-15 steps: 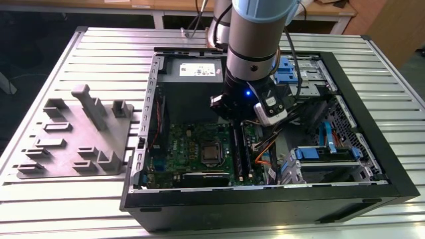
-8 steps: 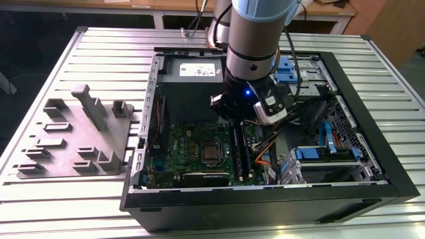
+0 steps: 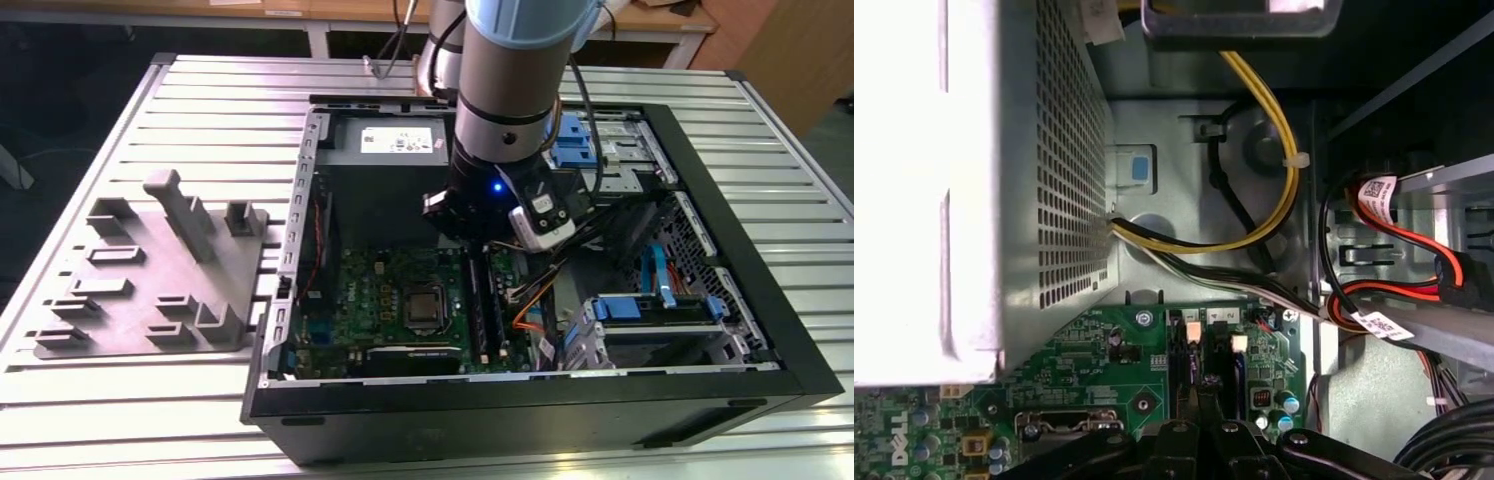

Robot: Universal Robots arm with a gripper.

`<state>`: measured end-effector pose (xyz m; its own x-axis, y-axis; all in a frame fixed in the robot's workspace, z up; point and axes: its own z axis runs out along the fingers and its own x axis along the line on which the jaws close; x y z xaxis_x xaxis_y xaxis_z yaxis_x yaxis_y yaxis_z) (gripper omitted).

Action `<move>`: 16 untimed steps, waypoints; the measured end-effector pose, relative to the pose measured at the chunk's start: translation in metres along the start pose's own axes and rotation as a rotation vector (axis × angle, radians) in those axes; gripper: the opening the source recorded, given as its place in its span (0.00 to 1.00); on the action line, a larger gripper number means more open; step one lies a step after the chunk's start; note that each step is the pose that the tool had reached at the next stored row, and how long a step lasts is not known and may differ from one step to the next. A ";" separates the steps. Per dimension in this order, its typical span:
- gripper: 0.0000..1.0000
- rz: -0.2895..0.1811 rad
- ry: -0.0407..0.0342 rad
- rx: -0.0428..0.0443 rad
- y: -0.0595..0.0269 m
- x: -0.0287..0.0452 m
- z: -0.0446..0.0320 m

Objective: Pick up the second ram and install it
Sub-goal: 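Press down the second ram until it locks into place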

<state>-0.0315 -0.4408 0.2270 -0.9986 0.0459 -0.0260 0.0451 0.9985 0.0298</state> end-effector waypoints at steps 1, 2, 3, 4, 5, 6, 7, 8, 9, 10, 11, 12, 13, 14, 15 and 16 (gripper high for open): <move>0.07 0.000 -0.0002 -0.0004 0.0001 0.0000 0.0004; 0.07 0.000 -0.0002 -0.0005 0.0001 -0.0001 0.0010; 0.07 0.000 -0.0002 -0.0005 0.0001 0.0000 0.0019; 0.07 0.000 -0.0001 -0.0003 0.0000 0.0000 0.0028; 0.07 0.000 -0.0001 -0.0002 0.0000 0.0000 0.0033; 0.07 0.000 0.0000 0.0000 0.0000 0.0000 0.0033; 0.07 0.000 0.0000 0.0000 0.0000 0.0000 0.0034; 0.07 0.000 0.0000 0.0000 0.0000 0.0000 0.0034; 0.07 0.000 -0.0001 -0.0001 0.0000 0.0000 0.0035; 0.07 0.000 -0.0002 -0.0006 0.0000 0.0000 0.0043; 0.07 0.000 -0.0002 -0.0006 0.0000 0.0000 0.0053; 0.07 0.000 -0.0002 -0.0003 0.0000 0.0001 0.0058; 0.07 0.000 -0.0001 -0.0001 -0.0001 0.0001 0.0058; 0.07 0.000 0.0000 0.0000 -0.0001 0.0001 0.0058; 0.07 0.000 0.0000 0.0000 -0.0001 0.0001 0.0058; 0.07 0.000 0.0000 -0.0001 -0.0001 0.0001 0.0059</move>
<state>-0.0315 -0.4407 0.2212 -0.9986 0.0458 -0.0260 0.0450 0.9985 0.0299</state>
